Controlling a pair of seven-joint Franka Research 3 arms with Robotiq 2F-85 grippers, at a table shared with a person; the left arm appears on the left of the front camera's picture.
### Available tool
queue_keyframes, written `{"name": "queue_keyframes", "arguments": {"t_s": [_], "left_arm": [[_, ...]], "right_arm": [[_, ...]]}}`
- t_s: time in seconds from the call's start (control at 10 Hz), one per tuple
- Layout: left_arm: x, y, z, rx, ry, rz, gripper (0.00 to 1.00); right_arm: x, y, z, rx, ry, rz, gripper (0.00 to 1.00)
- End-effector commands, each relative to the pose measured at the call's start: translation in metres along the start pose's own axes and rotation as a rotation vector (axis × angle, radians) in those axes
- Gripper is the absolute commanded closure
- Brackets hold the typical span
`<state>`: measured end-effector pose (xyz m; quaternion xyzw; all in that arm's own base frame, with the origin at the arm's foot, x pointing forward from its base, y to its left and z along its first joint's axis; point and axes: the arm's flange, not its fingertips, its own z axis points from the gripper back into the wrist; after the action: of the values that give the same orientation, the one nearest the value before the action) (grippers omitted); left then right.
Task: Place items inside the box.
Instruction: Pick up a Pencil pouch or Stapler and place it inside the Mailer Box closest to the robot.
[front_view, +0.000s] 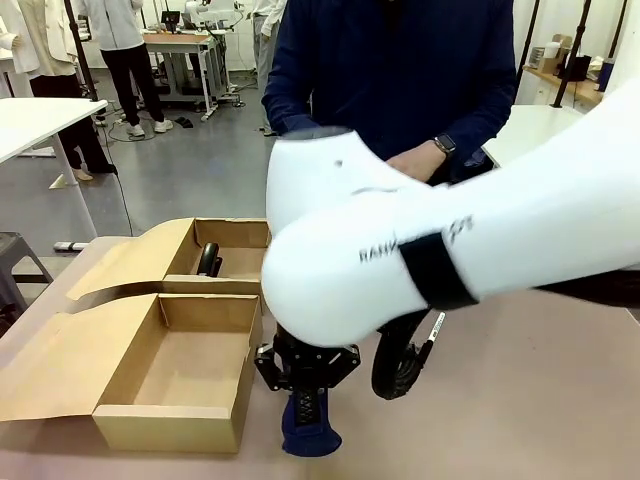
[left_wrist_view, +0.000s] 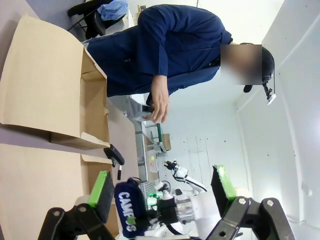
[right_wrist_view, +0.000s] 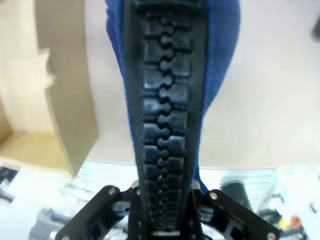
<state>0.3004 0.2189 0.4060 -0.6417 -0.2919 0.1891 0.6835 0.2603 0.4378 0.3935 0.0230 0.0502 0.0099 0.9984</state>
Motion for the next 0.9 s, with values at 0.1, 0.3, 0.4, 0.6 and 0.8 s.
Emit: {"name": "queue_keyframes", "arguments": {"t_s": [0.1, 0.3, 0.4, 0.6, 0.8], "left_arm": [[-0.001, -0.001, 0.001, -0.014, 0.002, -0.022, 0.0], [-0.001, -0.001, 0.001, -0.014, 0.002, -0.022, 0.0], [-0.001, -0.001, 0.001, -0.014, 0.002, -0.022, 0.0], [-0.001, -0.001, 0.001, -0.014, 0.002, -0.022, 0.0], [-0.001, -0.001, 0.001, -0.014, 0.002, -0.022, 0.0]], "right_arm": [[-0.044, -0.022, 0.059, 0.011, 0.112, -0.083, 1.0], [-0.05, -0.035, 0.069, 0.01, 0.1, -0.15, 1.0], [-0.048, -0.014, 0.061, 0.015, 0.1, -0.056, 1.0], [-0.055, -0.025, 0.075, 0.005, 0.09, -0.087, 0.93], [-0.033, -0.007, 0.082, 0.153, -0.027, -0.186, 0.93]]}}
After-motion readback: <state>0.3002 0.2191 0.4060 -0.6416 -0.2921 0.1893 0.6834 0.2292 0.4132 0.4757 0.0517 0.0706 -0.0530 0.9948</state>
